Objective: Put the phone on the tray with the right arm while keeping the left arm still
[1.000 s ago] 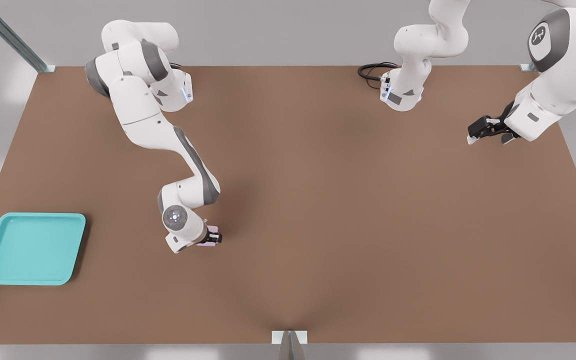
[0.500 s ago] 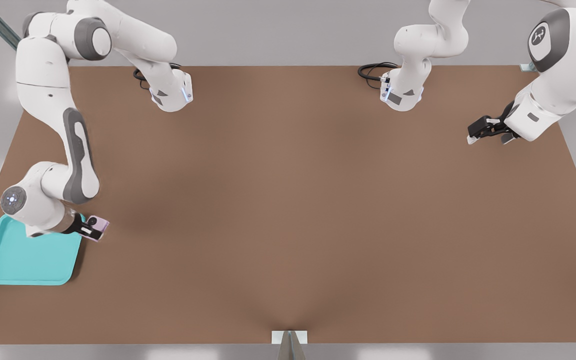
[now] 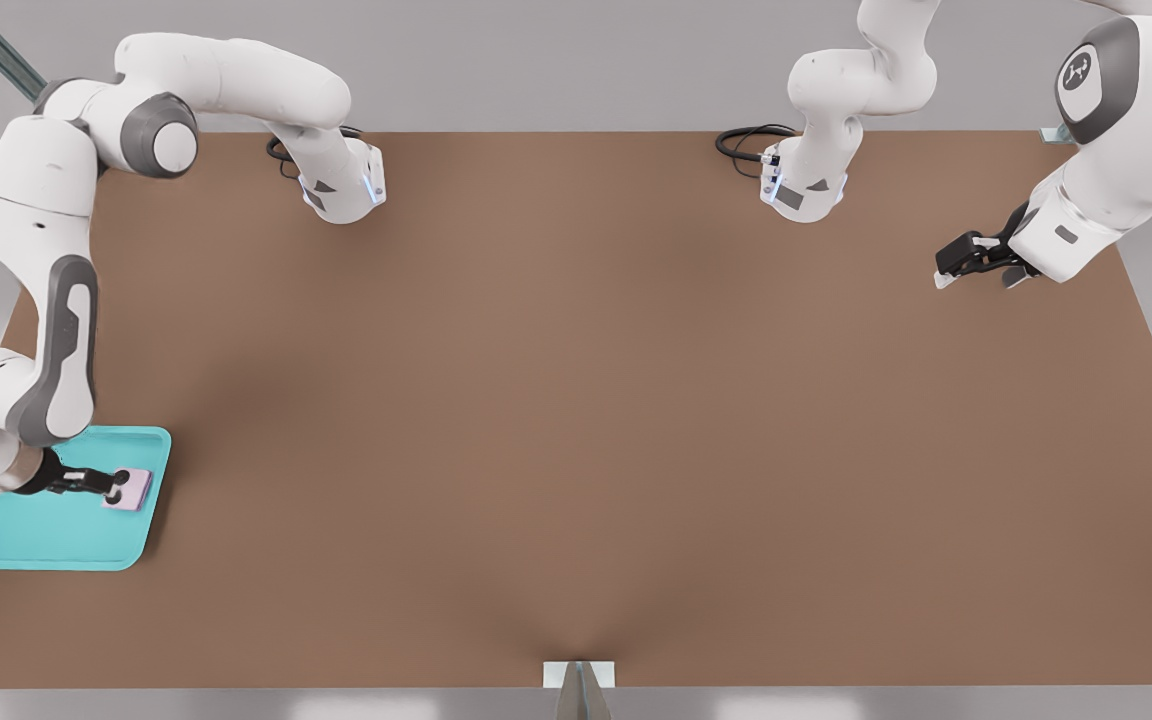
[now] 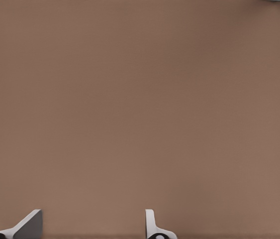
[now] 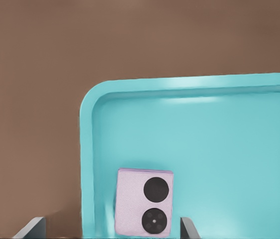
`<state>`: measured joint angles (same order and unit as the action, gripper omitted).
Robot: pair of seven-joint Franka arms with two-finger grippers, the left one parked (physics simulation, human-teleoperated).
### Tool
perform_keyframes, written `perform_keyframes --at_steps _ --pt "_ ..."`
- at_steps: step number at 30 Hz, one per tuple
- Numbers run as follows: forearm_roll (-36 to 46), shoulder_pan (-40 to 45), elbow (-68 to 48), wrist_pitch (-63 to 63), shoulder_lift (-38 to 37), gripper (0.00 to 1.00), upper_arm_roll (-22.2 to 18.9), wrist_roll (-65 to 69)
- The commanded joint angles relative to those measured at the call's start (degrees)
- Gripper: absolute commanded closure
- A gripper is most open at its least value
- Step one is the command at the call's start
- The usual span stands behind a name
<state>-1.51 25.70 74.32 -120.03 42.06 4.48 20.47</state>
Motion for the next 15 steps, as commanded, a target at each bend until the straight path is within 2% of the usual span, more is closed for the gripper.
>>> perform_keyframes --at_steps 1,6,8,9,10,12,15 --pt "-1.56 -2.75 0.12 10.5 -5.93 0.0 0.44 15.31" --pt "-2.36 -14.62 0.03 23.52 -20.08 0.0 1.23 -6.57" --pt "-2.27 -15.33 0.47 25.46 -22.9 0.0 4.92 -14.05" --pt "-2.19 -15.41 4.85 25.02 -27.46 0.0 5.63 -16.34" --pt "-2.19 -16.64 8.29 25.37 -31.59 0.0 4.58 -18.18" --pt "-0.61 -27.28 5.58 29.49 -33.27 0.0 -7.2 -19.95" --pt "0.8 -29.74 8.64 31.26 -36.61 0.0 -9.48 -19.42"
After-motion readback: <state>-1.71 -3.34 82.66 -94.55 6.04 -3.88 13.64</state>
